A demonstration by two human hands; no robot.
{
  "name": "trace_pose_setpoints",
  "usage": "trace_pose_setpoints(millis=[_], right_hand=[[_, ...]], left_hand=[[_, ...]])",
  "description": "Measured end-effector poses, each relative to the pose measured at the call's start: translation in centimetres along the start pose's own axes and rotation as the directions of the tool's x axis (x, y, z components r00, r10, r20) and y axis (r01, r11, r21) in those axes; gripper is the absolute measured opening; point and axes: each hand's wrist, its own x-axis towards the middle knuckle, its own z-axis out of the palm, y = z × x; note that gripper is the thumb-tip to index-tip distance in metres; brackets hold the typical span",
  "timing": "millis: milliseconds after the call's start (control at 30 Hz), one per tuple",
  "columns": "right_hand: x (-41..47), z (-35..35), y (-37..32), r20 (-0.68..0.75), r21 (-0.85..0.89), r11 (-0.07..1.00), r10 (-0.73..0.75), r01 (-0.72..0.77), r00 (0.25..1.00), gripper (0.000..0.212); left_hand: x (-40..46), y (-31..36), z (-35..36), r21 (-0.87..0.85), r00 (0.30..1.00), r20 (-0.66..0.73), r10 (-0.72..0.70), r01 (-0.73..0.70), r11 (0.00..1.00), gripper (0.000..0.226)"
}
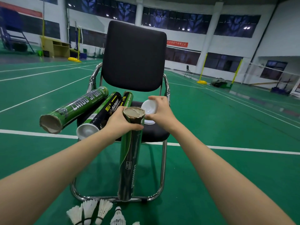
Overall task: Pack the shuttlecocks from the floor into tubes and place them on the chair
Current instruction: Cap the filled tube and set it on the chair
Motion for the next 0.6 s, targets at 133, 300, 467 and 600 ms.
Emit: trace_pose_setpoints(millis=[133, 300, 467, 600], right_hand=[[-1.1, -0.9, -1.3, 0.038, -0.038, 0.998, -0.046, 0.048, 0.998, 0.068], [-2.1, -1.2, -3.2, 0.077, -0.037, 0.986, -0.157, 0.160, 0.985, 0.065], [-2.7, -0.2, -3.9, 0.182, -0.070, 0.971, -0.212, 0.227, 0.960, 0.059], [-3.0, 0.0, -4.0, 0.243, -0.080, 0.974, -0.188, 0.213, 0.951, 0.065]], left_hand=[[-0.6, -0.3, -0.1, 0.035, 1.000, 0.010, -0.015, 0.014, 0.999, 0.067], [-1.2, -0.1, 0.2, 0.109, 0.999, 0.033, -0.030, 0.027, 0.994, 0.076], [-1.9, 0.9, 0.6, 0.126, 0.997, 0.080, -0.008, -0.002, 0.992, 0.071], [-2.2, 1.1, 0.7, 0.121, 0.996, 0.094, 0.003, -0.014, 0.993, 0.069]])
